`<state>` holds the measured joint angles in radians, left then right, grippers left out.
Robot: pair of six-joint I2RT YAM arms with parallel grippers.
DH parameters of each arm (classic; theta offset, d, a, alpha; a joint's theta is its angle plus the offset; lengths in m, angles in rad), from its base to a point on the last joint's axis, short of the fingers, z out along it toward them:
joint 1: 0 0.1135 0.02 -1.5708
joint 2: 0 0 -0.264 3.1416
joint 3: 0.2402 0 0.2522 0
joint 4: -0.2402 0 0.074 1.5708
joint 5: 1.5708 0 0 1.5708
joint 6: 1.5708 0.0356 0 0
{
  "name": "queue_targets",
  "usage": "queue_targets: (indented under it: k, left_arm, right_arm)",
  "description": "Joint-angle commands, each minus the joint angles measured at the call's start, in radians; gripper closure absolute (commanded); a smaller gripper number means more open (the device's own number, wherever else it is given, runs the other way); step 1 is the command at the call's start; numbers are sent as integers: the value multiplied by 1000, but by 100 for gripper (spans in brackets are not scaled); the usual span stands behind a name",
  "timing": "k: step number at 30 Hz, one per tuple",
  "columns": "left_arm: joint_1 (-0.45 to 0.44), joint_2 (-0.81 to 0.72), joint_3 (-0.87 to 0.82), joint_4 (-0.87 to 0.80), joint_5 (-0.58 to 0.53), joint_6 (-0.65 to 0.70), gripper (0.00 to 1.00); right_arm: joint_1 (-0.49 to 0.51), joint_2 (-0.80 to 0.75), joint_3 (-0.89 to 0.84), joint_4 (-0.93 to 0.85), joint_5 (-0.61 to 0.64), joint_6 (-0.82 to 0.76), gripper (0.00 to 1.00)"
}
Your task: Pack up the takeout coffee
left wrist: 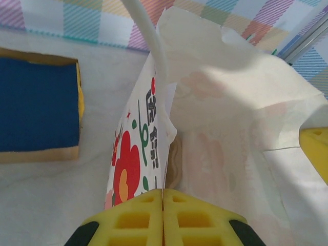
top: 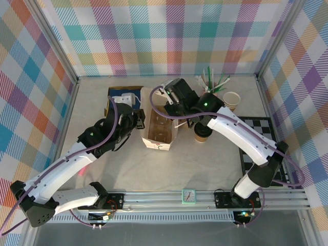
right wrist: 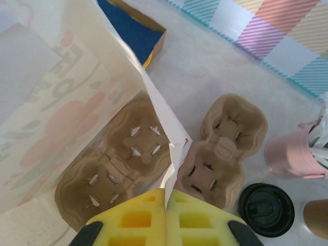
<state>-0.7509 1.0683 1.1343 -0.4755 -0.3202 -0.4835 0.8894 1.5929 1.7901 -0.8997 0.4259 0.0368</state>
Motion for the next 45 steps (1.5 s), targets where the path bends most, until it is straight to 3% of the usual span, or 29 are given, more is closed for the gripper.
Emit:
queue_targets:
  k: [1, 10, 15, 18, 22, 26, 31, 32, 36, 45]
  left_arm:
    - [18, 8, 6, -33, 77, -51, 92]
    - [105, 73, 10, -60, 169, -124, 92]
    - [137, 100, 33, -68, 203, -145, 91]
    - [142, 125, 55, -77, 210, -154, 88]
    - [143, 151, 63, -86, 220, -165, 74]
    - [143, 138, 68, -101, 208, -155, 46]
    - [143, 104, 103, -151, 167, -121, 4]
    - [143, 97, 114, -160, 160, -110, 1]
    - [147, 67, 142, -162, 188, -60, 0]
    - [176, 67, 218, -219, 250, 8, 0]
  right_arm:
    - [-20, -1, -9, -20, -42, 38, 94]
    - [-62, 17, -31, -25, -68, 45, 86]
    - [-91, 32, -16, -42, -79, 34, 71]
    - [-109, 40, 11, -64, -96, 26, 59]
    - [-129, 39, 38, -91, -128, 18, 36]
    - [-155, 14, 49, -105, -154, 3, 1]
    - [-226, -45, 60, -116, -212, -21, 1]
    - [-254, -57, 61, -123, -245, -20, 1]
    - [-338, -98, 33, -157, -359, -50, 1]
    - [-421, -185, -144, -133, -371, -125, 1]
